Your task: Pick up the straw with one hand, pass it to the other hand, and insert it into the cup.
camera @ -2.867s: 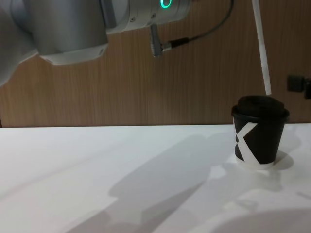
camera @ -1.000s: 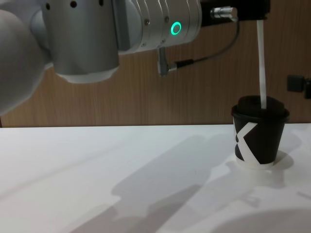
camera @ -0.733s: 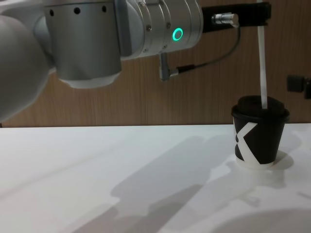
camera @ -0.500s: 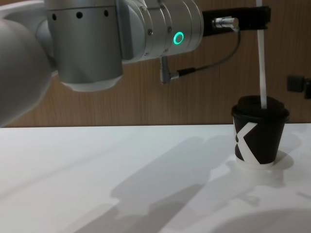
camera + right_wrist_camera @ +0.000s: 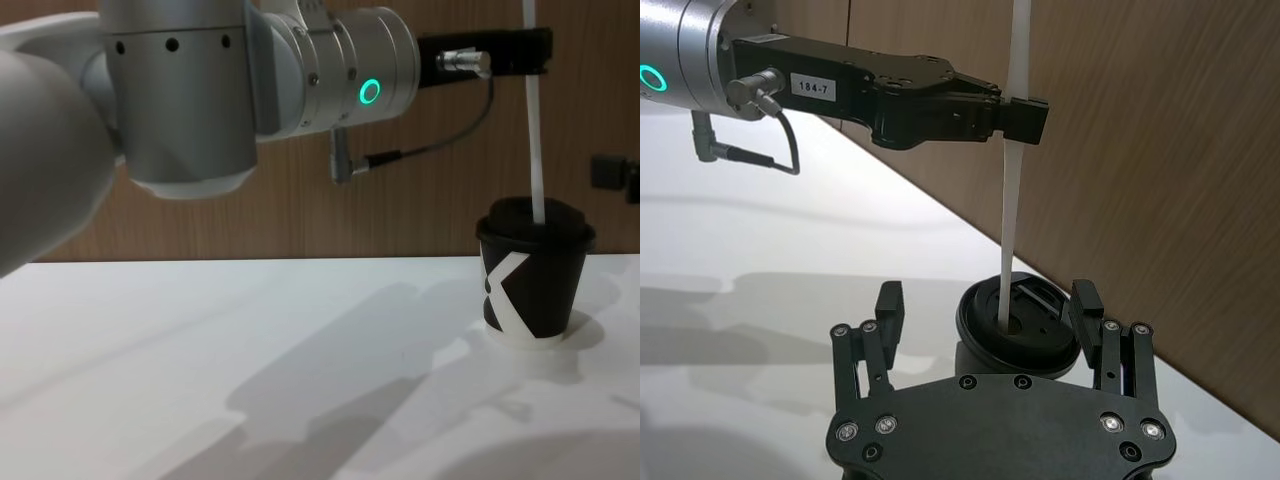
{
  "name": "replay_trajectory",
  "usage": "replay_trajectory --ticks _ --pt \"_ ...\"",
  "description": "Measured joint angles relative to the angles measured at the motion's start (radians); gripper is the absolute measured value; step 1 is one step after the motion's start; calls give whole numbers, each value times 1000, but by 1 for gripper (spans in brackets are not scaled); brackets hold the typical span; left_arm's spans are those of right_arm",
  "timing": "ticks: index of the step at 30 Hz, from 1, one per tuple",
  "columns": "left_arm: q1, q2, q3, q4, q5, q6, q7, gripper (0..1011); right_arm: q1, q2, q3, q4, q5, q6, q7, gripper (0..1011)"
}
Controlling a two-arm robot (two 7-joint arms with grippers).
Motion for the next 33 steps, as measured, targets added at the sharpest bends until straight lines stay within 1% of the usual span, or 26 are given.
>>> replay_trajectory --ticks 3,6,7,9,10,12,13,15,20,21,22,25,26,28,29,31,32,33 --pt "0 -1 -1 2 2 1 1 11 0 0 0 0 0 0 0 1001" --pt "1 -3 -1 3 4 2 2 35 0 0 0 0 0 0 0 1001" --pt "1 -3 -1 4 5 2 3 77 0 0 0 0 0 0 0 1001" --pt "1 -4 -1 5 6 3 3 116 0 0 0 0 0 0 0 1001" --pt "1 -4 -1 5 6 3 3 174 0 0 0 0 0 0 0 1001" --pt "1 -4 -2 6 6 4 4 202 0 0 0 0 0 0 0 1001" --pt "1 -5 -2 6 7 4 4 267 0 0 0 0 0 0 0 1001" --pt "1 -5 -2 6 7 4 4 304 0 0 0 0 0 0 0 1001" --pt "2 -5 -2 7 8 5 5 447 0 0 0 0 0 0 0 1001" --pt "2 -6 -2 7 9 5 5 505 0 0 0 0 0 0 0 1001" --pt "2 -6 -2 7 9 5 5 542 0 0 0 0 0 0 0 1001" --pt "2 -6 -2 8 9 6 6 597 0 0 0 0 0 0 0 1001" --pt "2 -6 -2 8 9 6 6 668 0 0 0 0 0 0 0 1001" --pt "2 -6 -2 8 9 6 6 708 0 0 0 0 0 0 0 1001" --pt "2 -6 -3 8 9 6 6 770 0 0 0 0 0 0 0 1001" --pt "2 -7 -2 8 10 6 6 810 0 0 0 0 0 0 0 1001" --pt "2 -7 -2 9 10 6 6 866 0 0 0 0 0 0 0 1001" --pt "2 -7 -2 9 10 6 6 878 0 0 0 0 0 0 0 1001"
